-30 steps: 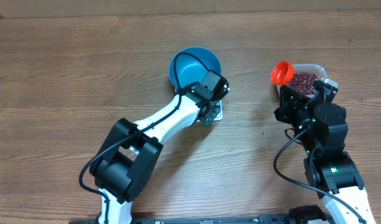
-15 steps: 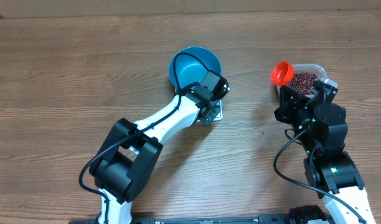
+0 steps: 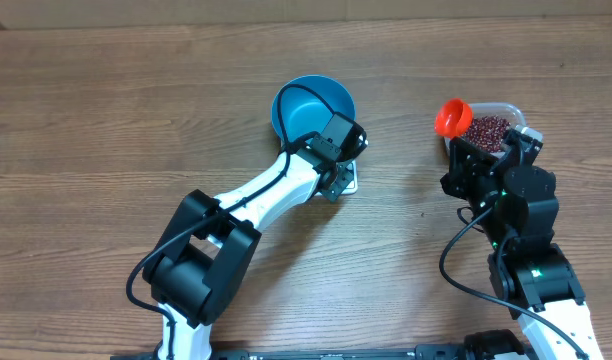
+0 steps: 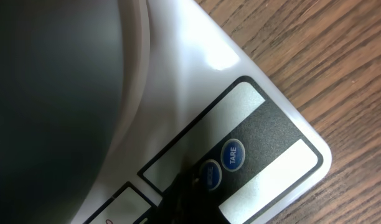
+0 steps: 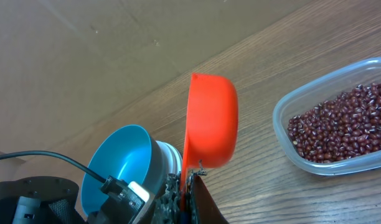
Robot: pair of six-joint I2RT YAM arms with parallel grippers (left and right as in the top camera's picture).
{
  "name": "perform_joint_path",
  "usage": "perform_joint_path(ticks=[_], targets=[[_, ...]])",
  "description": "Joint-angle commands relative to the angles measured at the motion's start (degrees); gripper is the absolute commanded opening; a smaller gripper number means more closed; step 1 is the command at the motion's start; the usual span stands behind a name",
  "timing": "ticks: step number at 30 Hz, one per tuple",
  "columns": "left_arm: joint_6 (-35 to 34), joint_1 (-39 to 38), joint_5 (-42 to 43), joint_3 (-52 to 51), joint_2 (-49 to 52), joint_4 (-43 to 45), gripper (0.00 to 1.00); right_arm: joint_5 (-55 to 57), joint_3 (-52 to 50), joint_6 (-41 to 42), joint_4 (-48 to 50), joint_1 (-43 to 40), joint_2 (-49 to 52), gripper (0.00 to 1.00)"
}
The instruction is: Scoop item into bowl and weigh 150g on scale
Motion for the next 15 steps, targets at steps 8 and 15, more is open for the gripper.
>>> perform_joint_path(ticks=[8,15], targets=[[-1.9,0.4,-0.1,-1.2,-1.2,-1.6,0.04,0.0,1.2,-0.1,0.6,-0.3,-0.3,0.04],[-1.6,0.4,-0.1,-0.2,-2.6,-2.6,0.04,0.0,1.2,-0.1,0.6,-0.3,-0.3,0.04]])
